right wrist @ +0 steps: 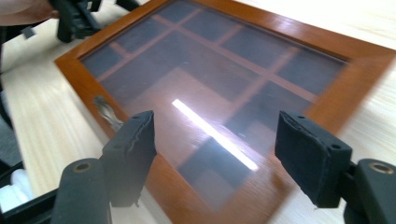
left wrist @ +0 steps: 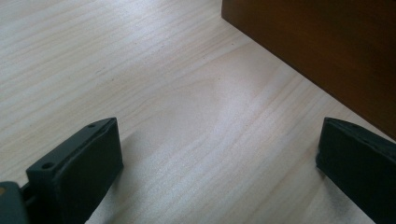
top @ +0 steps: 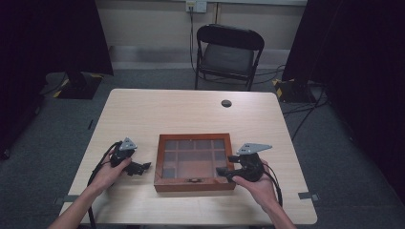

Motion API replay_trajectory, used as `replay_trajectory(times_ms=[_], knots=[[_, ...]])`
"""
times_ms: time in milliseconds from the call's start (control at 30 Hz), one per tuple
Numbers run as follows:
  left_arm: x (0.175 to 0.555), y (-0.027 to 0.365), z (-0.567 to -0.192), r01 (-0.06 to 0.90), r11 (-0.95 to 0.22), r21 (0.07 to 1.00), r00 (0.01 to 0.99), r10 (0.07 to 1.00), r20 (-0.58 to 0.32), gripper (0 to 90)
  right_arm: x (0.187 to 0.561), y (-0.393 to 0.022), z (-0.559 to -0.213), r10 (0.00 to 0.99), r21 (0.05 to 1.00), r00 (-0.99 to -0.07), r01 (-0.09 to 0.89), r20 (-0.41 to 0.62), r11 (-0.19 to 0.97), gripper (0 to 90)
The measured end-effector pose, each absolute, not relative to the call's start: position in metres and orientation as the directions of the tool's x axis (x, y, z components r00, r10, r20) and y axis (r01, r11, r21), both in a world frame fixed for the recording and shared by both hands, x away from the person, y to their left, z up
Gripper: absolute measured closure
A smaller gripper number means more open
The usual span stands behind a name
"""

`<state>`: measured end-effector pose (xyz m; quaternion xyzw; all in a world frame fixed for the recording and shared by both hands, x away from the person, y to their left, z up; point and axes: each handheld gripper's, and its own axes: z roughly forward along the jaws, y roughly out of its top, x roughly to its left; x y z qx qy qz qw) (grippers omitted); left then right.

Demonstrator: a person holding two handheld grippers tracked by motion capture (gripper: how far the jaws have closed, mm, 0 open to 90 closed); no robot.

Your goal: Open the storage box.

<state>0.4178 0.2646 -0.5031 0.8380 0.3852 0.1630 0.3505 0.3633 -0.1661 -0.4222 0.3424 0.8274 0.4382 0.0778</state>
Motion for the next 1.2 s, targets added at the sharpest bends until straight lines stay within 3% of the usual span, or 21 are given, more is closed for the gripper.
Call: replay_trajectory(times_ms=[200,467,1200], knots=[[0.418,0.265,-0.503,0.527,-0.461,0.714,0.653,0.757,0.006,0.0,0.365,-0.146,-0.42,0.575,0.768,-0.796,0.485,0.189,0.418,29.9],[0.418,0.265,-0.503,0.531,-0.458,0.713,0.65,0.76,0.004,0.0,0.372,-0.125,-0.412,0.515,0.78,-0.832,0.456,0.204,0.428,38.4],[0.418,0.265,-0.503,0.528,-0.462,0.712,0.652,0.758,0.009,0.0,0.366,-0.095,-0.436,0.396,0.734,-0.887,0.43,0.237,0.526,70.5]])
